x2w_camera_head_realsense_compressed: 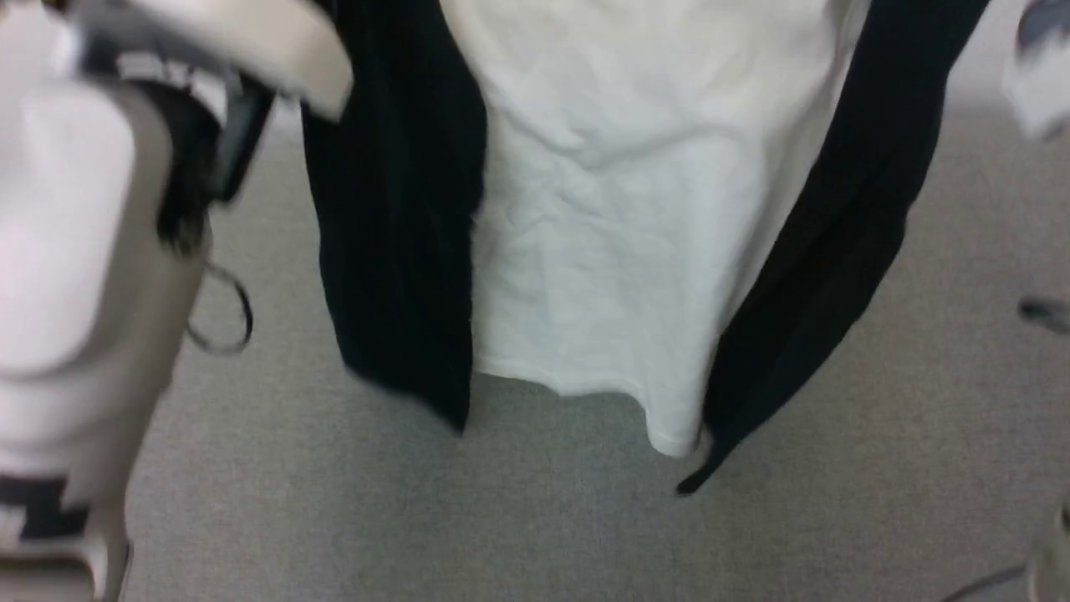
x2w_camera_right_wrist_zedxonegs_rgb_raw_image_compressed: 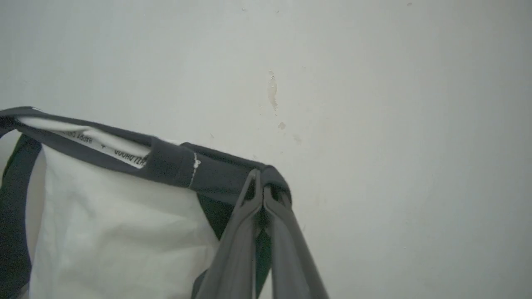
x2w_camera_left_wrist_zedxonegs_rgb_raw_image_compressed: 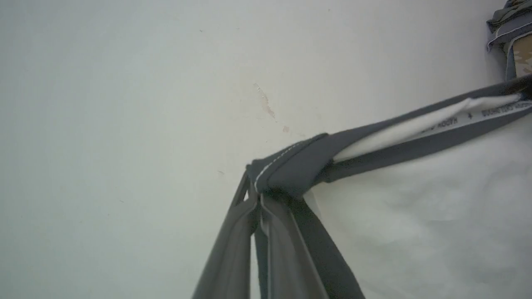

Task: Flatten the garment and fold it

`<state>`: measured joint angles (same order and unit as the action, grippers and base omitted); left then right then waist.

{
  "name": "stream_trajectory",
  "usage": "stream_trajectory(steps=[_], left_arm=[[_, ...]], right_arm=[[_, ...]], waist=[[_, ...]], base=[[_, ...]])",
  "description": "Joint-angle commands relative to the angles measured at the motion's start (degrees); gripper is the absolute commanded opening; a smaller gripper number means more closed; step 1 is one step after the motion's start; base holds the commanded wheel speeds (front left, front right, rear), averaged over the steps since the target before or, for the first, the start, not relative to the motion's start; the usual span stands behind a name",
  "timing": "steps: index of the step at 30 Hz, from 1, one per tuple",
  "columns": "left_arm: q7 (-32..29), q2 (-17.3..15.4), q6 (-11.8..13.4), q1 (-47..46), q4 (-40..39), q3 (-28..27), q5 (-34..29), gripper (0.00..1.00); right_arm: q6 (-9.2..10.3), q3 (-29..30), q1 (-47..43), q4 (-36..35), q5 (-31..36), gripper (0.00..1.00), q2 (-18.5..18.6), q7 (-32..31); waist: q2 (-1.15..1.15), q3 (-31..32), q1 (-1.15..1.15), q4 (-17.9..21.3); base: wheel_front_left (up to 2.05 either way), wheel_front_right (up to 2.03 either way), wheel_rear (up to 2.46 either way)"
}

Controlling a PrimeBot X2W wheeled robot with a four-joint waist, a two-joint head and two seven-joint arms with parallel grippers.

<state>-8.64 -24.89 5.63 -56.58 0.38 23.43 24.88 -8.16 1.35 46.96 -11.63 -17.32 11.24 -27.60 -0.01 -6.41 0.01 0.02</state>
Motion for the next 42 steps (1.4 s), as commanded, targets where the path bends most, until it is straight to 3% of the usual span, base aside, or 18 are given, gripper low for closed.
stream_trajectory(steps=[1, 8, 14, 22, 27, 32, 36, 42], left_arm=[[1.0, -0.8, 0.3, -3.6, 4.3, -1.8, -0.6, 0.00], [6.2, 0.1, -1.7, -17.2, 20.1, -1.7, -3.5, 0.00], [13.3, 0.6, -2.5, -28.9, 33.6, -2.2, -5.7, 0.00], [19.7, 3.3, -4.2, -30.5, 46.7, -2.5, -4.0, 0.00], [22.3, 5.6, -5.6, -24.2, 51.9, -3.5, -1.1, 0.00], [23.4, 8.2, -7.0, -12.1, 53.3, -4.8, 1.7, 0.00], [23.6, 9.3, -7.0, 1.0, 49.1, -6.1, 2.7, 0.00], [23.6, 9.6, -3.3, 24.5, 33.7, -7.3, 1.9, 0.00]], right_arm=[[0.67, 1.6, 4.0, 3.8, -0.1, 0.00, 1.5, 1.3], [0.67, -0.8, 20.2, 19.3, 0.6, 0.00, 1.2, 9.2], [0.67, -4.0, 34.3, 34.6, 3.2, 0.00, 0.0, 21.0], [0.67, -10.8, 39.0, 50.7, 2.1, 0.00, -2.2, 29.3], [0.67, -15.0, 34.6, 58.2, -0.1, 0.00, -2.8, 31.5], [0.67, -18.2, 24.6, 61.6, -3.5, 0.00, -2.6, 33.7], [0.67, -20.8, 12.9, 59.5, -6.2, 0.00, -2.0, 35.2], [0.67, -20.6, -7.1, 47.9, -8.2, 0.00, 0.3, 35.3]], waist=[[0.01, -5.7, -0.01, 1.5], [0.01, -13.4, -0.01, 4.3], [0.01, -19.5, -0.01, 6.5], [0.01, -23.1, -0.01, 5.9], [0.01, -22.2, -0.01, 4.2], [0.01, -17.9, -0.01, 2.4], [0.01, -12.6, -0.01, 1.6], [0.01, -4.3, -0.01, 1.4]], base=[[0.00, 0.00, 0.00], [0.00, 0.00, 0.00], [0.00, 0.00, 0.00], [0.00, 0.00, 0.00], [0.00, 0.00, 0.00], [0.00, 0.00, 0.00], [0.00, 0.00, 0.00], [0.00, 0.00, 0.00]])
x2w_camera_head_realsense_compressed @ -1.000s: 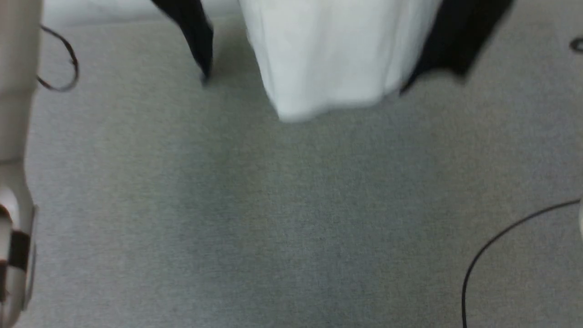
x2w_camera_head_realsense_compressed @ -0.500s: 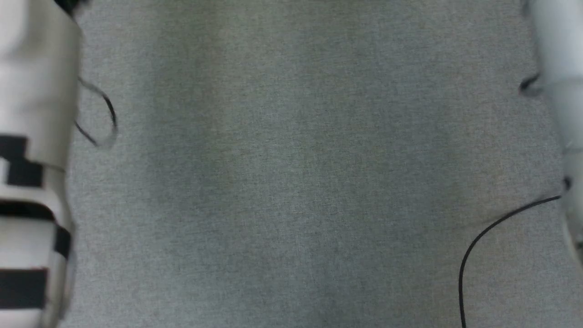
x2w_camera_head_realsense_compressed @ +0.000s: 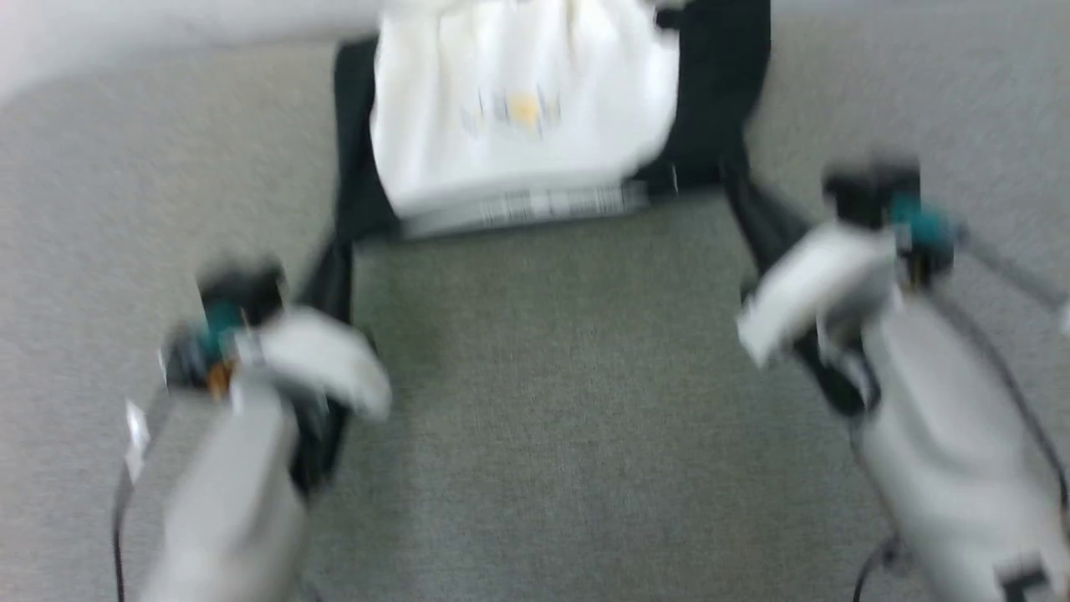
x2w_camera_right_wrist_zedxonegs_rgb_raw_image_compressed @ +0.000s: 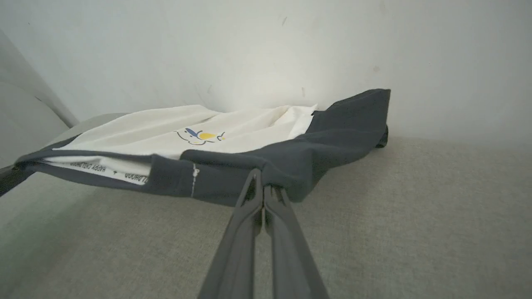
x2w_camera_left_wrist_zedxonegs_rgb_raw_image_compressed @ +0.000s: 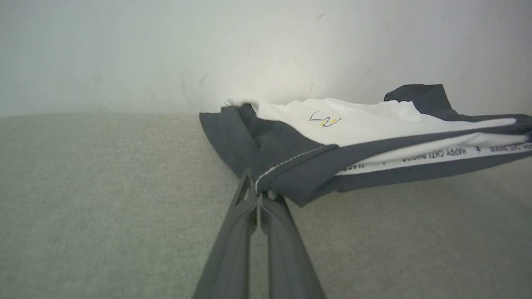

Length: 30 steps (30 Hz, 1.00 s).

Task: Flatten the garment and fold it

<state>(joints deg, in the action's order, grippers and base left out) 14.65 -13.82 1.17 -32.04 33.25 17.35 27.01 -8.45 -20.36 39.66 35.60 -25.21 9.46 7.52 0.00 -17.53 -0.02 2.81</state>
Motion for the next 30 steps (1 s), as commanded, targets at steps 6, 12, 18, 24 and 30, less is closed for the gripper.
stream_trajectory(steps=[6, 12, 18, 24, 30], left_arm=[[-4.8, -3.9, 6.8, 20.5, -17.8, 0.2, -0.7, 0.00], [-14.1, -7.4, 13.8, 37.3, -36.5, 0.4, -0.6, 0.00], [-21.7, -8.9, 18.5, 48.9, -45.9, 1.8, 0.0, 0.00], [-27.7, -8.9, 19.7, 56.1, -46.5, 3.6, 3.4, 0.00], [-28.0, -7.7, 18.3, 57.4, -42.3, 4.3, 6.1, 0.00]], right_arm=[[0.97, 9.6, -21.6, -17.8, 2.1, 0.00, 2.5, -5.9], [0.97, 19.1, -42.5, -38.3, 7.7, 0.00, -2.3, -18.3], [0.97, 24.6, -56.6, -49.7, 10.2, 0.00, -5.9, -27.7], [0.97, 27.7, -65.5, -51.5, 10.5, 0.00, -6.5, -34.2], [0.97, 27.8, -68.8, -48.6, 9.7, 0.00, -6.6, -36.8]], waist=[[0.00, 13.5, 0.02, -1.9], [0.00, 17.0, 0.02, -2.3], [0.00, 18.4, 0.02, -3.1], [0.00, 18.6, 0.02, -3.7], [0.00, 17.5, 0.02, -3.9]], base=[[0.00, 0.00, 0.00], [0.00, 0.00, 0.00], [0.00, 0.00, 0.00], [0.00, 0.00, 0.00], [0.00, 0.00, 0.00]])
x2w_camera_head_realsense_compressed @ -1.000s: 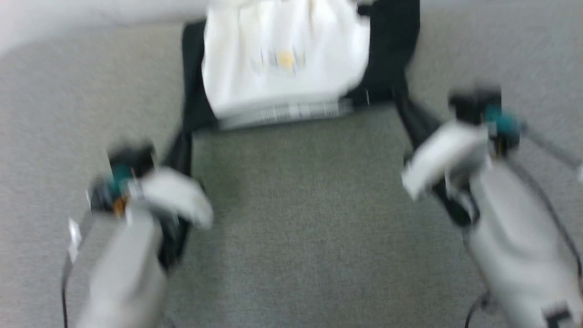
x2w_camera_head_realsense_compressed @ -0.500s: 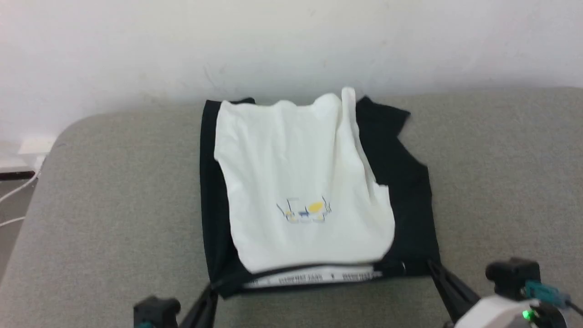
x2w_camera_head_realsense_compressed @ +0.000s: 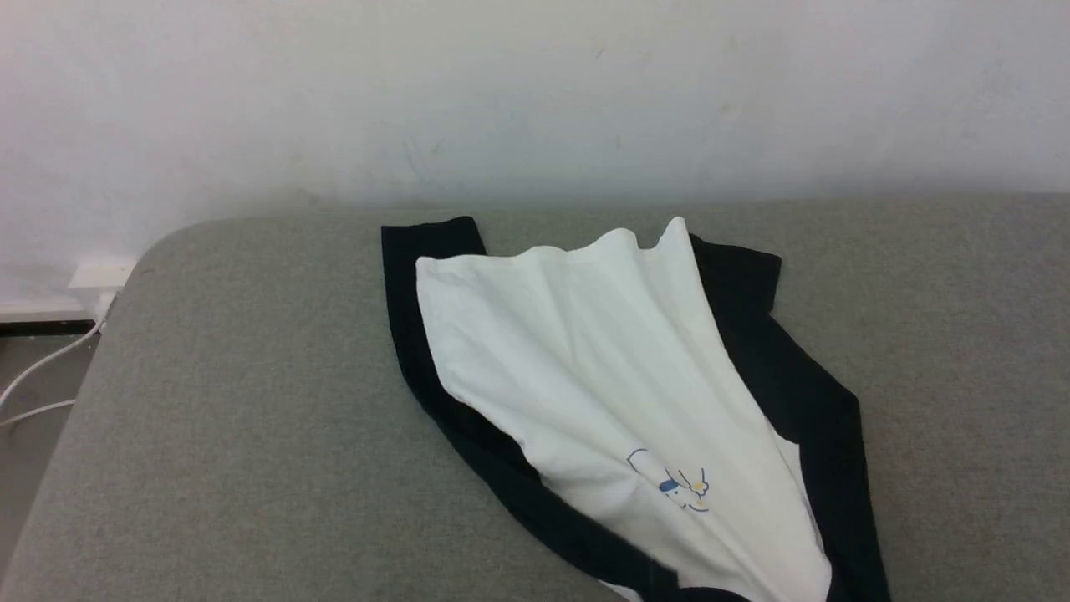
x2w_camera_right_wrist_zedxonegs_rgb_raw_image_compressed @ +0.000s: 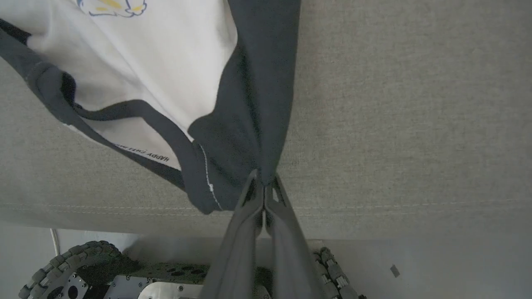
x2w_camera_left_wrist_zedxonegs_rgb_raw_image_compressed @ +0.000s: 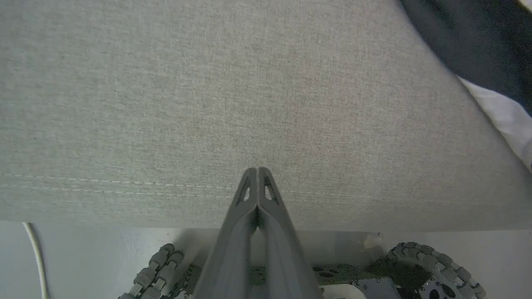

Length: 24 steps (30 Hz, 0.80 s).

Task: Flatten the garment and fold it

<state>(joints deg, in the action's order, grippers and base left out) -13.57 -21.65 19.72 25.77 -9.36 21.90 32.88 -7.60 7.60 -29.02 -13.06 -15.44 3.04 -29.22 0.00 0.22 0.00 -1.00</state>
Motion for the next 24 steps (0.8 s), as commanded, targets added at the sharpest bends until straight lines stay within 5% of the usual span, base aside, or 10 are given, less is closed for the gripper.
stream_trajectory(steps=[1, 6, 7, 8, 9, 13, 15, 20, 24], left_arm=[[0.8, 0.4, -0.8, -0.9, 1.2, -0.1, 0.4, 0.00], [5.1, 2.4, -2.5, -4.5, 3.9, -0.3, 0.3, 0.00], [6.1, 2.8, -2.8, -5.1, 4.3, -0.5, 0.2, 0.00], [7.1, 3.1, -3.1, -5.7, 4.8, -0.6, 0.2, 0.00], [8.0, 3.4, -3.3, -6.3, 5.1, -0.6, 0.1, 0.00], [11.0, 4.9, -4.0, -8.3, 5.9, -0.9, 0.0, 0.00], [12.7, 5.5, -3.8, -9.4, 5.7, -1.4, -0.3, 1.00], [17.2, 6.1, -3.6, -14.0, 4.8, -3.0, -1.8, 1.00], [18.8, 5.9, -4.3, -19.8, 6.0, -4.4, -2.4, 1.00]], right_arm=[[0.11, -0.6, 0.2, 0.7, 0.0, 0.00, -0.1, 0.1], [0.11, -2.6, 3.3, 3.4, -0.9, 0.00, -0.2, 3.1], [0.11, -2.9, 4.0, 3.9, -0.9, 0.17, -0.2, 4.2], [0.11, -3.2, 4.6, 4.5, -1.2, 0.47, -0.2, 5.2], [0.11, -3.7, 5.2, 5.0, -1.2, 0.97, -0.2, 6.1], [0.11, -4.7, 7.1, 5.3, -1.1, 1.00, -0.2, 12.4], [0.11, -4.3, 7.8, 4.6, -1.2, 1.00, -0.2, 16.9], [0.11, -3.0, 9.4, 2.6, 0.6, 1.00, -0.2, 26.3], [0.11, -3.0, 10.6, 1.2, 2.2, 1.00, -0.2, 27.8]], waist=[[0.00, -0.5, 0.00, -0.1], [0.00, -1.3, 0.00, 0.1], [0.00, -1.4, 0.00, 0.1], [0.00, -1.4, 0.00, 0.1], [0.00, -1.5, 0.00, 0.0], [0.00, -1.6, 0.00, -0.1], [0.00, -1.6, 0.00, -0.2], [0.00, -1.9, 0.00, 0.2], [0.00, -2.2, 0.00, 1.2]], base=[[0.00, 0.00, 0.00], [0.00, 0.00, 0.00], [0.00, 0.00, 0.00], [0.00, 0.00, 0.00], [0.00, 0.00, 0.00], [0.00, 0.00, 0.00], [0.00, 0.00, 0.00], [0.00, 0.00, 0.00], [0.00, 0.00, 0.00]])
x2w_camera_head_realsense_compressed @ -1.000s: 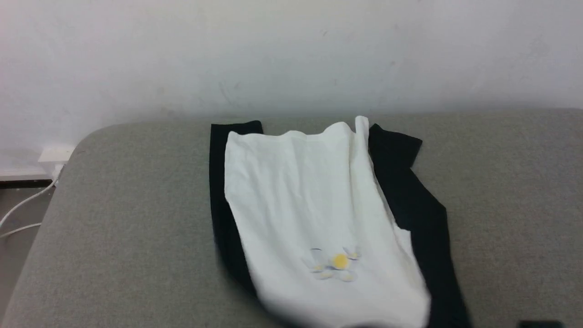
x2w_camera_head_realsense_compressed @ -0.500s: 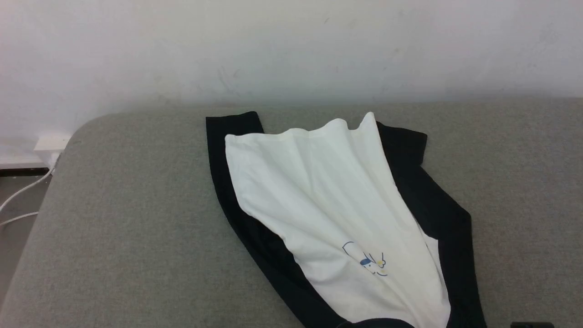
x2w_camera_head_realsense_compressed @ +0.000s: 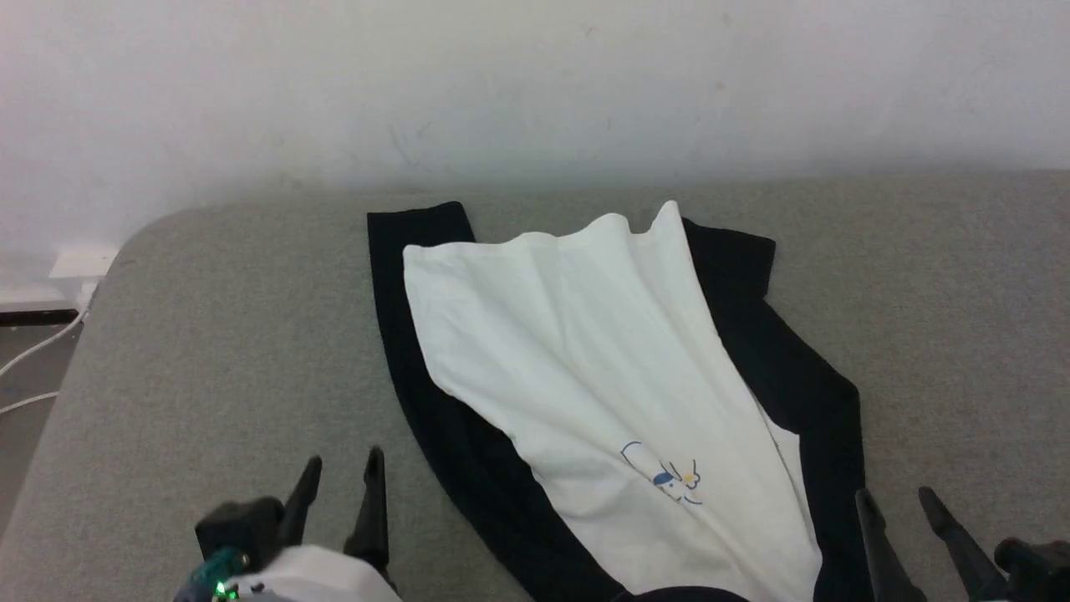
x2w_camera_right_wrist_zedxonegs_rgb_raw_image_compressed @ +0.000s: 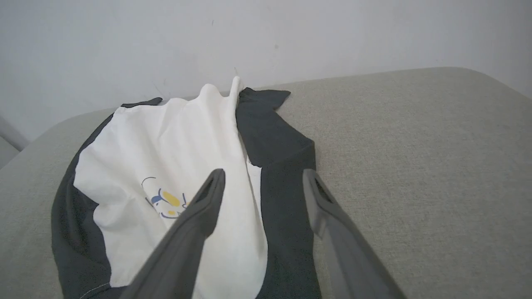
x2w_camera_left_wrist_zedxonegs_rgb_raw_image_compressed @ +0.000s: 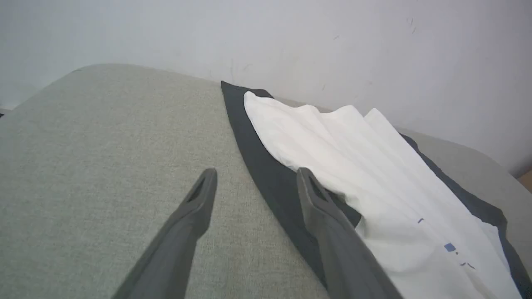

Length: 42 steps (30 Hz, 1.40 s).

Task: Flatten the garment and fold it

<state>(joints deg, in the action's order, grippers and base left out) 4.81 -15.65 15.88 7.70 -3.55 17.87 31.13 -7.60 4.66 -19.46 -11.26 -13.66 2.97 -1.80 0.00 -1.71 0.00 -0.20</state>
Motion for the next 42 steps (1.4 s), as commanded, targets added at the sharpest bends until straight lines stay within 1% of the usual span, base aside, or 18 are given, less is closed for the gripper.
stream_trajectory(steps=[1, 2, 6, 10, 13, 18, 21, 24, 29, 33, 38, 42], left_arm=[[0.5, -0.2, -0.7, -3.5, 0.7, -0.6, -0.7, 1.00], [0.5, -0.2, -0.7, -3.5, 0.7, -0.6, -0.7, 1.00], [0.1, -0.7, -2.6, -12.6, 3.7, -1.4, -0.8, 1.00], [-1.4, -1.8, -5.3, -24.6, 9.2, -2.3, -0.5, 1.00], [-3.9, -3.5, -7.5, -34.4, 14.1, -2.8, -0.4, 1.00], [-11.4, -7.1, -11.8, -49.4, 24.1, -2.7, 0.3, 1.00], [-17.9, -9.6, -13.8, -57.1, 30.2, -2.9, 1.4, 1.00], [-24.4, -12.2, -15.2, -62.9, 35.4, -3.0, 2.3, 1.00], [-34.9, -15.9, -16.8, -69.3, 42.0, -3.2, 4.2, 1.00], [-40.0, -17.6, -17.1, -71.8, 44.4, -3.6, 5.4, 1.00], [-45.9, -18.8, -16.7, -71.2, 46.9, -2.5, 5.7, 1.00], [-52.5, -19.2, -15.8, -68.6, 49.1, -1.5, 6.6, 1.00]], right_arm=[[0.11, -0.1, 1.3, -1.1, 0.7, 1.00, -0.1, 0.3], [0.11, -0.1, 1.3, -1.1, 0.7, 1.00, -0.1, 0.3], [0.11, -0.3, 2.8, -4.0, 1.4, 1.00, -0.1, -0.2], [0.11, -1.0, 5.8, -7.4, 1.6, 1.00, -0.1, -0.3], [0.11, -2.3, 8.6, -9.6, 2.0, 1.00, -0.1, -0.3], [0.11, -4.1, 13.1, -11.6, 2.0, 1.00, -0.1, 0.7], [0.11, -5.5, 15.4, -12.0, 1.8, 1.00, -0.1, 1.7], [0.11, -6.8, 17.1, -12.0, 1.4, 1.00, -0.1, 2.6], [0.11, -8.3, 18.7, -10.9, 0.3, 1.00, -0.1, 3.7], [0.11, -8.7, 19.4, -9.8, -0.3, 1.00, -0.1, 4.6], [0.11, -9.3, 20.4, -8.6, -0.9, 1.00, -0.1, 5.4], [0.11, -9.6, 20.8, -7.7, -1.3, 1.00, -0.1, 5.7]], waist=[[0.00, -0.5, 0.00, 0.6], [0.00, -0.5, 0.00, 0.6], [0.00, -2.5, 0.00, 1.6], [0.00, -7.1, 0.00, 3.2], [0.00, -11.7, 0.00, 5.2], [0.00, -18.9, 0.00, 8.5], [0.00, -22.5, 0.00, 10.4], [0.00, -25.2, 0.00, 12.4], [0.00, -28.8, 0.00, 15.2], [0.00, -31.3, 0.00, 16.5], [0.00, -33.0, 0.00, 17.6], [0.00, -33.0, 0.00, 18.0]], base=[[0.00, 0.00, 0.00], [0.00, 0.00, 0.00], [0.00, 0.00, 0.00], [0.00, 0.00, 0.00], [0.00, 0.00, 0.00], [0.00, 0.00, 0.00], [0.00, 0.00, 0.00], [0.00, 0.00, 0.00], [0.00, 0.00, 0.00], [0.00, 0.00, 0.00], [0.00, 0.00, 0.00], [0.00, 0.00, 0.00]])
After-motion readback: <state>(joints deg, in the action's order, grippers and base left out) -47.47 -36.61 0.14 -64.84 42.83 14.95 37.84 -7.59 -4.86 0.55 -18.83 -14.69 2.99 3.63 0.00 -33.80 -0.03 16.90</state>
